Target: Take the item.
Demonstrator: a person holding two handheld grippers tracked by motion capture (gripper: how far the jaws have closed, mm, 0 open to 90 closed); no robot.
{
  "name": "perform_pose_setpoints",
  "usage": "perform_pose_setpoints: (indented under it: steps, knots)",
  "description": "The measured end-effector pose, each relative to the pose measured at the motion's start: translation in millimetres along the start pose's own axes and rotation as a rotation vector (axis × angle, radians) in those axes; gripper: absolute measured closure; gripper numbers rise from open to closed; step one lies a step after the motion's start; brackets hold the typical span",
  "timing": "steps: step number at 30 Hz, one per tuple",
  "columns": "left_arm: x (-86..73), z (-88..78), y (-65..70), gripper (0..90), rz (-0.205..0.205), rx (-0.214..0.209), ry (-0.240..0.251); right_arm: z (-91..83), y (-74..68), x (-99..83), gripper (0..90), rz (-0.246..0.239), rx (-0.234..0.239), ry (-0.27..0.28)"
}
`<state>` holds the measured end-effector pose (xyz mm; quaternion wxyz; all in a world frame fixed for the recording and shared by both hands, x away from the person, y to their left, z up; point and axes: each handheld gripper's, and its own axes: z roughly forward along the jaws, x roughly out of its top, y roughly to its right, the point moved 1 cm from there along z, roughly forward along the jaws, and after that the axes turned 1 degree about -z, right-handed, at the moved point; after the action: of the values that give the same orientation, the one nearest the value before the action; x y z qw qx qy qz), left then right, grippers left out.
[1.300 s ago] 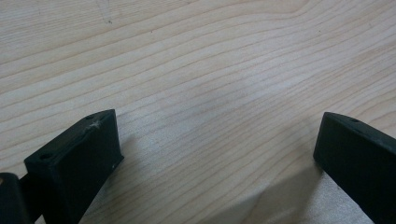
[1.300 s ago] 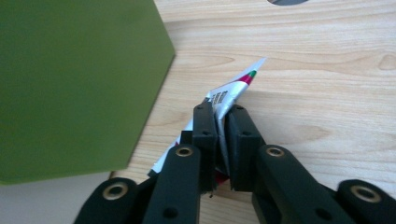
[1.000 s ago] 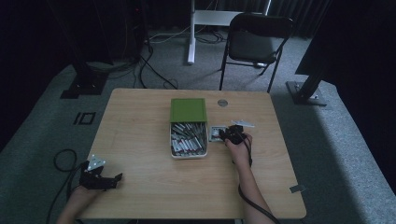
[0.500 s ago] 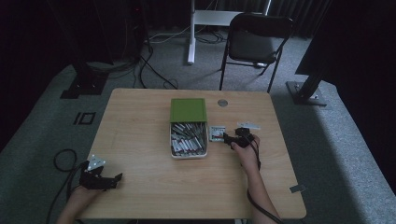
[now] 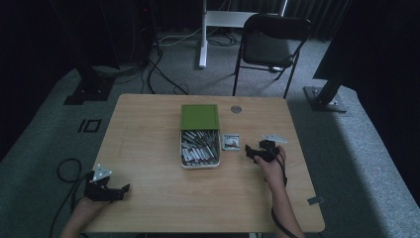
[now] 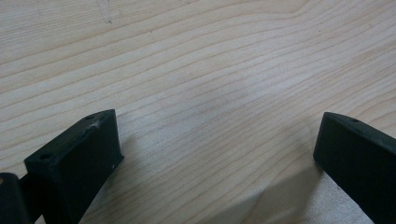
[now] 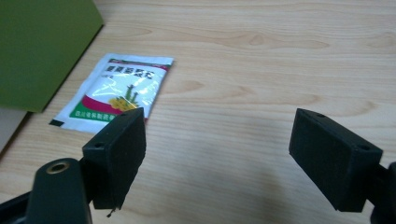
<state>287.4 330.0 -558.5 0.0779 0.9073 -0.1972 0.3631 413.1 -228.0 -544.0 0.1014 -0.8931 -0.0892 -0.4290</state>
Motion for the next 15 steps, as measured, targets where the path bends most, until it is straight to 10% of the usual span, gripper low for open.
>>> perform_pose_setpoints:
  steps: [15]
  knots:
    - [0.0, 0.0, 0.0, 1.4, 0.0, 0.0, 0.0, -17.8, 19.7, -17.1, 18.7, 0.005, -0.033, -0.01]
